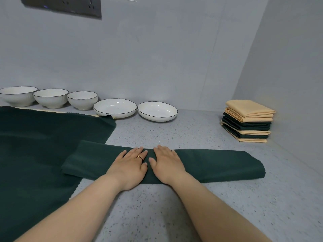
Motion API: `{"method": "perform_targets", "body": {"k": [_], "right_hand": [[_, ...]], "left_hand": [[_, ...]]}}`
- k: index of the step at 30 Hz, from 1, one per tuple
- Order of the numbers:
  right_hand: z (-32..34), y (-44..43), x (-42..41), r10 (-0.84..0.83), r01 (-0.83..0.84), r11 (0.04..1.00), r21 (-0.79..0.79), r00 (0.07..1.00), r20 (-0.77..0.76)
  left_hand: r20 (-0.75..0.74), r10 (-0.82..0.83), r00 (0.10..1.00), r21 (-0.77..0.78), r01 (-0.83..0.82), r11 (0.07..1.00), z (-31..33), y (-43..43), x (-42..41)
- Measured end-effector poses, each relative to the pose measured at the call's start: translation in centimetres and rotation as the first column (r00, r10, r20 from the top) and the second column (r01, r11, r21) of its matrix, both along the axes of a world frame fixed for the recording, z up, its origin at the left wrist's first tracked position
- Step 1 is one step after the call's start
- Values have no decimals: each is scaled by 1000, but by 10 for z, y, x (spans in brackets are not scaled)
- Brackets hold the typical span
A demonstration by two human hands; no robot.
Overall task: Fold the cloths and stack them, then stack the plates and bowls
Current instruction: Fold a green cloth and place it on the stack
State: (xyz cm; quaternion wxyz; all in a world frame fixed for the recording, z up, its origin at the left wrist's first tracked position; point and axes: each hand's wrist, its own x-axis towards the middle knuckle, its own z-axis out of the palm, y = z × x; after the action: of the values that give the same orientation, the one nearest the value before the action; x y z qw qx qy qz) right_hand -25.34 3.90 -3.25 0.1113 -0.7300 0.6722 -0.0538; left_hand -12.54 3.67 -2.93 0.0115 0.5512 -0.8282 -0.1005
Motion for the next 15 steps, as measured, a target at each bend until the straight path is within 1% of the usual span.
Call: {"method": "perform_targets", "body": {"k": [4, 8, 15], "right_hand": [[2, 5, -23, -79, 80, 997, 24, 996, -41], [5, 16, -65, -144, 146, 989, 34, 987, -66], [5, 35, -156, -370, 376, 926, 30, 921, -126]], "left_hand": [[-15, 25, 1000, 12, -25, 1000, 2, -2, 5], [32, 75, 997, 14, -75, 997, 1, -5, 19], [39, 213, 976, -1, -213, 977, 2, -12, 35]]}}
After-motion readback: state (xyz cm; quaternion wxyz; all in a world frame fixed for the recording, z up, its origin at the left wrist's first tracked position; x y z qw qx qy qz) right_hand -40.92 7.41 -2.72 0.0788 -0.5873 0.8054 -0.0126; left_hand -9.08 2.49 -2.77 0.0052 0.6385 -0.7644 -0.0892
